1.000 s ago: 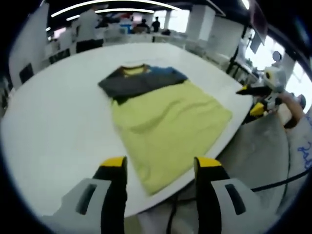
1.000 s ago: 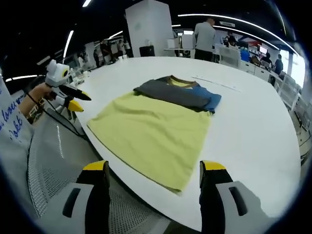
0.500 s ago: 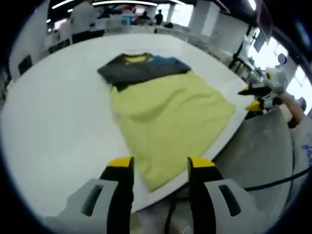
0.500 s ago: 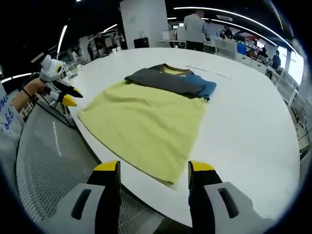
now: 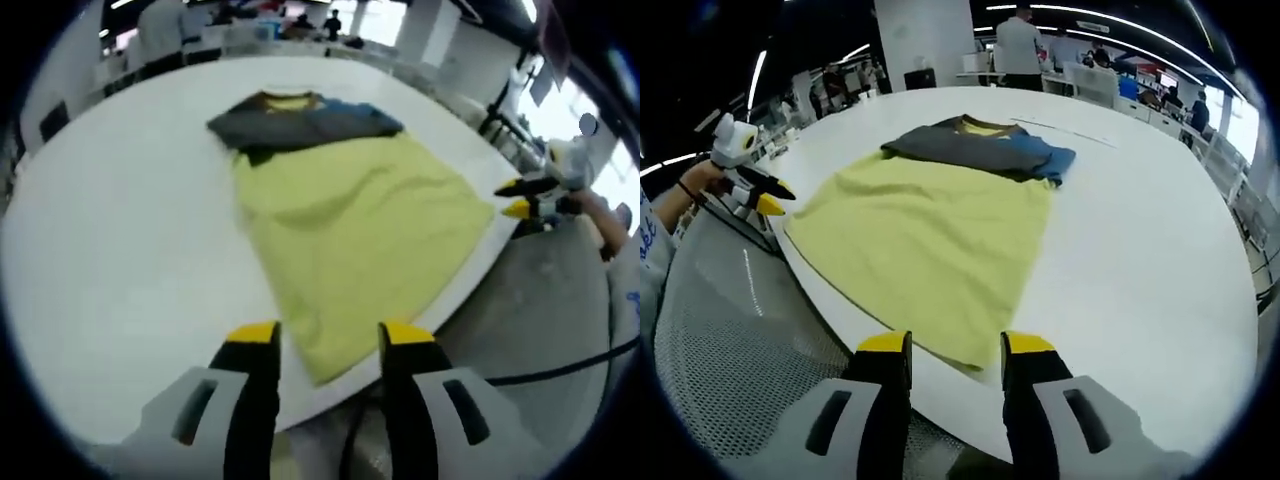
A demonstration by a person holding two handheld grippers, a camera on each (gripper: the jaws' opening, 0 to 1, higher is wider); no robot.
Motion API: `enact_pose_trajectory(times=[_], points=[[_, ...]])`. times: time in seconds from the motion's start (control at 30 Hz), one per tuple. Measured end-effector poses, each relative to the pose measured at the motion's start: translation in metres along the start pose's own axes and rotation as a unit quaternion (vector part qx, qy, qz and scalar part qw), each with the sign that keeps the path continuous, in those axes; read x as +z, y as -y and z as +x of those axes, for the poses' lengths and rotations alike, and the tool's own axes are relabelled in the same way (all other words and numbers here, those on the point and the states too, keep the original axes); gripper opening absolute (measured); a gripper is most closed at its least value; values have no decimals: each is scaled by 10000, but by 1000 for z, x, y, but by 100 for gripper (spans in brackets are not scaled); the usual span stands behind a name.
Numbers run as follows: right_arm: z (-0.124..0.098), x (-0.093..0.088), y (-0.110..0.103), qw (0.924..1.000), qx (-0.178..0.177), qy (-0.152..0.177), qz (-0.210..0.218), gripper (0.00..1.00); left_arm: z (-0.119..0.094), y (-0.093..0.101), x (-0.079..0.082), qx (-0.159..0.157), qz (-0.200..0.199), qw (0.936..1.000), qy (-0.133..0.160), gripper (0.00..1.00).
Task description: Fold the garment on the visible template until the final outline fits inside the template.
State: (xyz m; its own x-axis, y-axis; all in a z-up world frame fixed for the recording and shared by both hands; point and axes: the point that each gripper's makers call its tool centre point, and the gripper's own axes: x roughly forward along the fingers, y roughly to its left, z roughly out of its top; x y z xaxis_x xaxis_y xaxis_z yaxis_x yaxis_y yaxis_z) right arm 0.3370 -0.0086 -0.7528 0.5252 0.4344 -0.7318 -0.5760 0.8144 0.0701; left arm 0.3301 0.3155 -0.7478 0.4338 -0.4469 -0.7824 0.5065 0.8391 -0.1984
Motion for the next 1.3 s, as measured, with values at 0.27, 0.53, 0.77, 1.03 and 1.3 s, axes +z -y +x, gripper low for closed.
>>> enact_pose_trajectory(times=[0.27, 0.53, 0.77, 1.03, 1.3], points=[[3, -9, 10, 9996, -185, -197, -40, 32, 4, -1, -8, -30, -89, 9999, -137, 31], [7, -13, 16, 9992, -311, -235, 41, 27, 7, -10, -15, 57, -180, 9995, -251, 27], [9, -15, 18, 9990, -348, -262, 84, 26, 10, -14, -20, 67, -289, 9990, -324, 22], [13, -17, 22, 9986, -405, -314, 144, 24, 14, -18, -25, 60, -364, 9985, -396, 19], [16, -18, 21, 9986, -371, -342, 179, 23, 15, -18, -26, 25, -292, 9984, -486, 14]])
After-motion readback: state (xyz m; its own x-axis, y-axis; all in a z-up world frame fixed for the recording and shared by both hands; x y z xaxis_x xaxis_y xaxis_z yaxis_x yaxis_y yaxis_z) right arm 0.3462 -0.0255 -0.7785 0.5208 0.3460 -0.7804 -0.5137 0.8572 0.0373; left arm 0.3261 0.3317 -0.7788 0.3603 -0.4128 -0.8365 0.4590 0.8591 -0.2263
